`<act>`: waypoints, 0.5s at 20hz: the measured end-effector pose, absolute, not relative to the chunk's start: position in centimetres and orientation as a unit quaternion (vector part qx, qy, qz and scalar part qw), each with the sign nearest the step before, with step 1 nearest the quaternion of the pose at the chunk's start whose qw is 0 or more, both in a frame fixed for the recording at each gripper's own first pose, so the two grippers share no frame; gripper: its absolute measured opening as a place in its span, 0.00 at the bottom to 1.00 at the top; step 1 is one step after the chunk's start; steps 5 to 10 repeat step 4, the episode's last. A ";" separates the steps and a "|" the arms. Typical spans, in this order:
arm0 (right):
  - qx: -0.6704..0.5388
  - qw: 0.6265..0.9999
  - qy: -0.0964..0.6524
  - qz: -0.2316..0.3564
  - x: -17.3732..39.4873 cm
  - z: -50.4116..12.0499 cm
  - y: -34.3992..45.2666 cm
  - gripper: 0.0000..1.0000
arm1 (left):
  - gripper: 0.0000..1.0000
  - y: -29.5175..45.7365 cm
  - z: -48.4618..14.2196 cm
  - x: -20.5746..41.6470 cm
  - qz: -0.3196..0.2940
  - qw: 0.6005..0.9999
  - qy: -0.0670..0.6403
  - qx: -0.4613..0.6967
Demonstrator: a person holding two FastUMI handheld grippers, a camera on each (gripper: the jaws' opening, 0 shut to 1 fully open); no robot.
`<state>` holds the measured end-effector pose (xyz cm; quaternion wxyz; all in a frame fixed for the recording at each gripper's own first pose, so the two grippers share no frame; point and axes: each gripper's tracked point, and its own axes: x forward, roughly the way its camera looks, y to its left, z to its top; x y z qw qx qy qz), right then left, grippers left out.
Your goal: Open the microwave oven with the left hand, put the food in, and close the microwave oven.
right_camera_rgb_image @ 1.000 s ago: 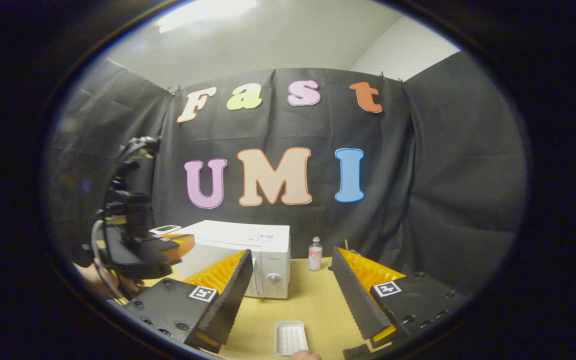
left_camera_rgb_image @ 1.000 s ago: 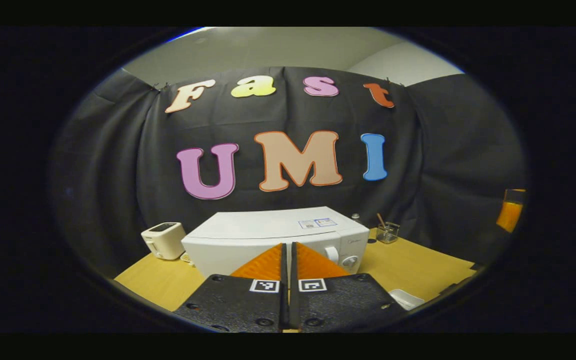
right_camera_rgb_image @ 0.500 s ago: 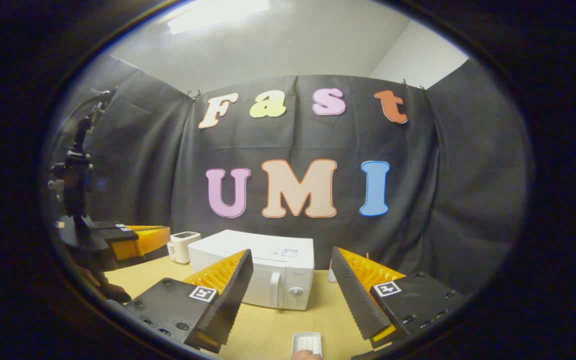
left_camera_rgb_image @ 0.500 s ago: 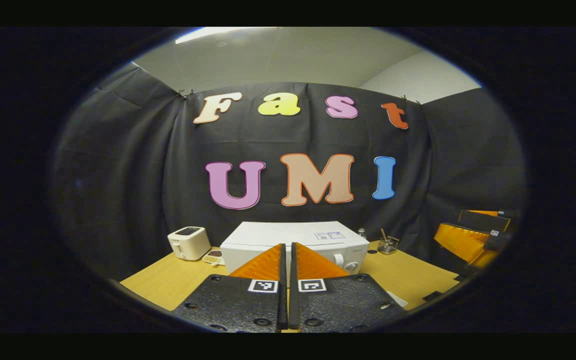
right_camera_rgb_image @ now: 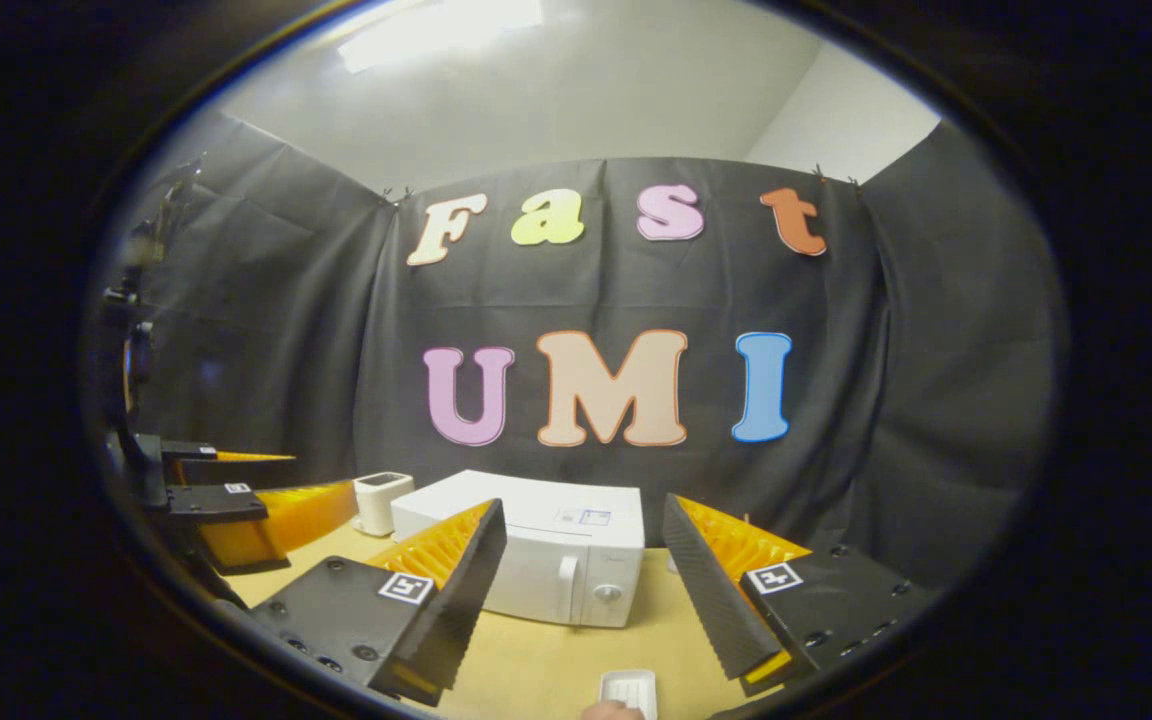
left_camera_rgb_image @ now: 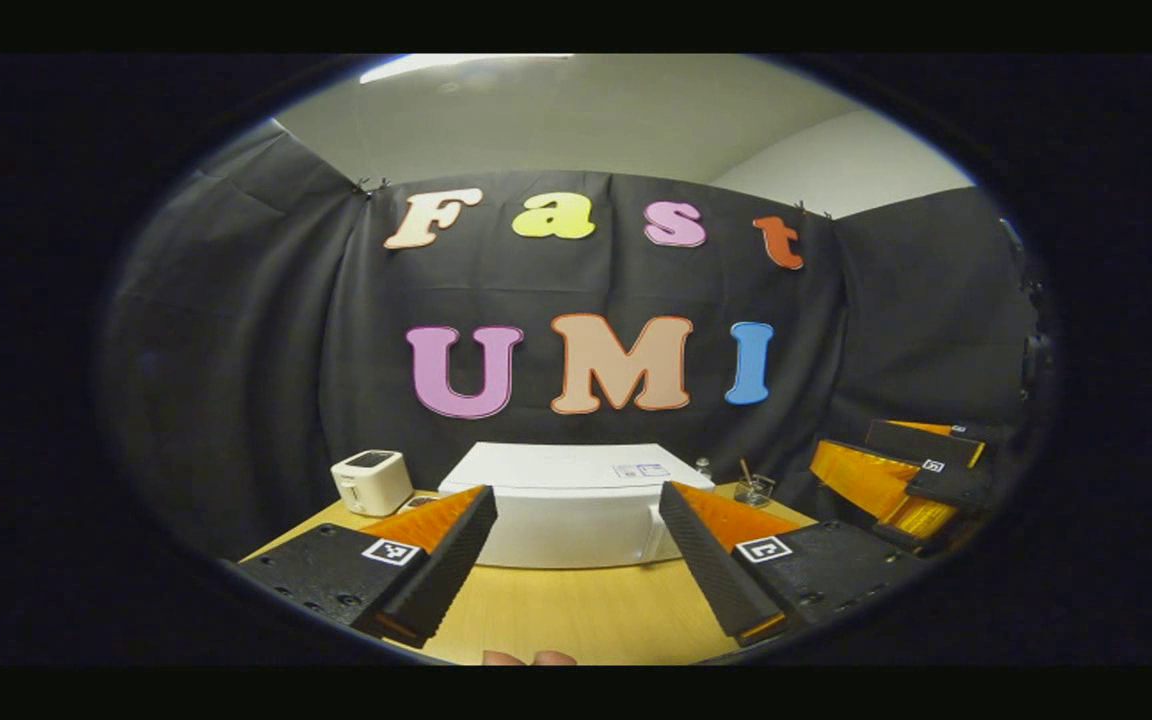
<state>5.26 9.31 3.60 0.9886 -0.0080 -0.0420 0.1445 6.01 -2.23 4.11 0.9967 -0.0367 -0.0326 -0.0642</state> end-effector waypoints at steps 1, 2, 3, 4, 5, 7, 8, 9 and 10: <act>-0.009 0.989 -0.043 0.142 5.3 3.7 9.1 0.87 | 0.98 -2.3 3.8 5.9 -0.064 0.997 -0.027 -0.037; -0.008 0.989 -0.042 0.140 5.3 3.6 9.0 0.87 | 0.98 -2.2 3.7 5.7 -0.063 0.997 -0.025 -0.035; -0.006 0.989 -0.039 0.141 5.2 3.5 9.0 0.87 | 0.97 -2.3 3.7 5.7 -0.063 0.997 -0.025 -0.035; -0.005 0.989 -0.037 0.141 5.0 3.4 8.9 0.87 | 0.95 -2.2 3.8 5.5 -0.062 0.997 -0.025 -0.035; -0.005 0.989 -0.037 0.141 5.0 3.4 8.9 0.87 | 0.95 -2.2 3.8 5.5 -0.062 0.997 -0.025 -0.035; -0.005 0.989 -0.037 0.141 5.0 3.4 8.9 0.87 | 0.95 -2.2 3.8 5.5 -0.062 0.997 -0.025 -0.035; -0.005 0.989 -0.037 0.141 5.0 3.4 8.9 0.87 | 0.95 -2.2 3.8 5.5 -0.062 0.997 -0.025 -0.035; -0.005 0.989 -0.037 0.141 5.0 3.4 8.9 0.87 | 0.95 -2.2 3.8 5.5 -0.062 0.997 -0.025 -0.035; -0.005 0.989 -0.037 0.141 5.0 3.4 8.9 0.87 | 0.95 -2.2 3.8 5.5 -0.062 0.997 -0.025 -0.035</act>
